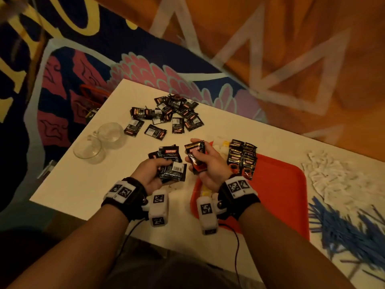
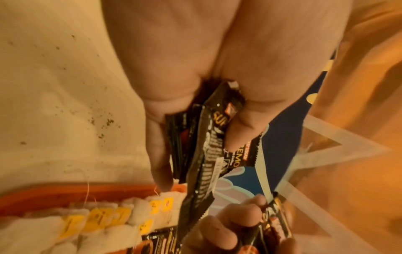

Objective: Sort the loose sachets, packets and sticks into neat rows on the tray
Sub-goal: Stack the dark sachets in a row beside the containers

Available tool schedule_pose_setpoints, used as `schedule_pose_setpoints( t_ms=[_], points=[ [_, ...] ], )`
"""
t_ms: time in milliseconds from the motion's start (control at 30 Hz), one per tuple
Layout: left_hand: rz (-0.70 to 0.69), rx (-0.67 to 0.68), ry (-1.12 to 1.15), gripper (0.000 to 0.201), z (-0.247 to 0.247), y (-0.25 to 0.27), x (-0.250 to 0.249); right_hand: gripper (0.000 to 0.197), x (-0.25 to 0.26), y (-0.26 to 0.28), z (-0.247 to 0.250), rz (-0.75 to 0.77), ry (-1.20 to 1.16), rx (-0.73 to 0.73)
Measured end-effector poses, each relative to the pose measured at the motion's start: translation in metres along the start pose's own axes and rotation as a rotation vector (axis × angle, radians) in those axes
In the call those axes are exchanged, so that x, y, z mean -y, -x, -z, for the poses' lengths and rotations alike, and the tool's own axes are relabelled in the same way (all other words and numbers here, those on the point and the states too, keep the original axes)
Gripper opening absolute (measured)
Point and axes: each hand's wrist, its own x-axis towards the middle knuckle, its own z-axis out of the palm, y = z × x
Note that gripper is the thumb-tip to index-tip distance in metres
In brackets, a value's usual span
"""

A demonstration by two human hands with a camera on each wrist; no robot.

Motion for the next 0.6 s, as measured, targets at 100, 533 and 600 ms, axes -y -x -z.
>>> schedule_pose_setpoints(
  t_ms=[100, 533, 600],
  points=[
    [-0.014, 0.046, 0.000, 0.019, -0.021, 0.010, 0.000, 0.017, 0.012, 0.015, 0.011, 0.127, 0.103, -0.046],
    [-0.091, 0.213, -0.107, 0.035, -0.090, 0.038, 0.003, 0.040, 0.023, 0.057, 0.047, 0.229, 0.341, -0.251],
    [-0.122, 0.211, -0.109, 0.033, -0.099, 0.039, 0.005, 0.028, 0.019, 0.056, 0.045, 0.286, 0.473, -0.314]
  ],
)
